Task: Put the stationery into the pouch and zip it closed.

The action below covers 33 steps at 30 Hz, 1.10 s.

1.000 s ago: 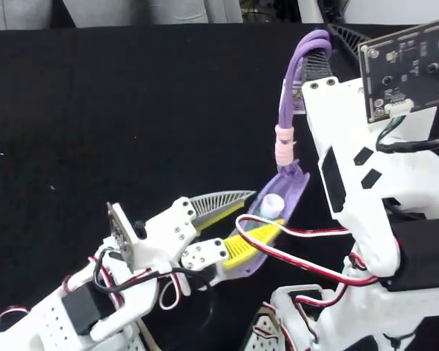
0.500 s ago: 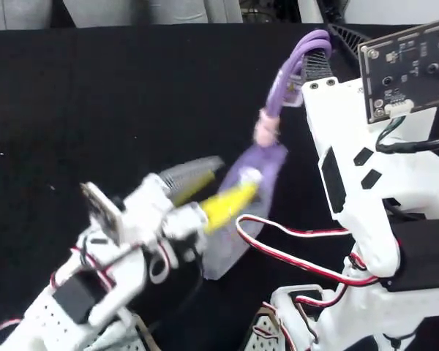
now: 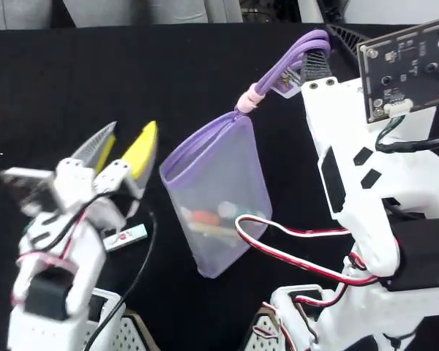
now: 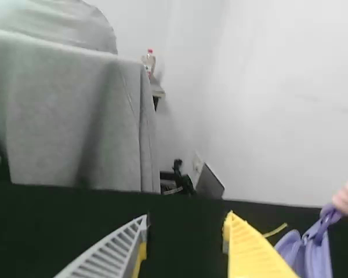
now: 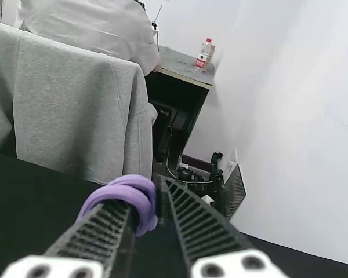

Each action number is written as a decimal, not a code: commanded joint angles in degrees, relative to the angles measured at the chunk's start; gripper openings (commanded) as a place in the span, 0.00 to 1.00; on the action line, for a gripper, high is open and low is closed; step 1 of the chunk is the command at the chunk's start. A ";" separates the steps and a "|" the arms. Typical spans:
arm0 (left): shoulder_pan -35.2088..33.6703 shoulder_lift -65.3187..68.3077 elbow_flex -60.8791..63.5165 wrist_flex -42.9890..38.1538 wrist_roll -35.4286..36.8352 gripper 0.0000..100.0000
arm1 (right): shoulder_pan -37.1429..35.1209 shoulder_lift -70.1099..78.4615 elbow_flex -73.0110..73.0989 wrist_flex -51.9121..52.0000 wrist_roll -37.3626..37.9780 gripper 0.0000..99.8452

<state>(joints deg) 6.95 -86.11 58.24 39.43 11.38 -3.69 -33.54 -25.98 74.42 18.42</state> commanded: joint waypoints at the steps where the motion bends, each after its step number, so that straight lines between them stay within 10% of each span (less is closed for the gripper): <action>1: -0.84 -2.37 -11.47 16.35 -0.53 0.21 | 0.18 -1.45 -0.48 -1.23 0.09 0.01; 18: -0.31 24.79 -15.96 46.42 -34.11 0.22 | 0.18 -1.54 -0.48 -1.23 0.09 0.01; 33: 0.57 25.41 12.79 22.07 -47.82 0.22 | 0.18 -1.54 -0.57 -1.23 0.09 0.01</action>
<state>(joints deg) 7.56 -60.53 67.56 68.00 -35.82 -3.78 -33.54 -25.98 74.42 18.42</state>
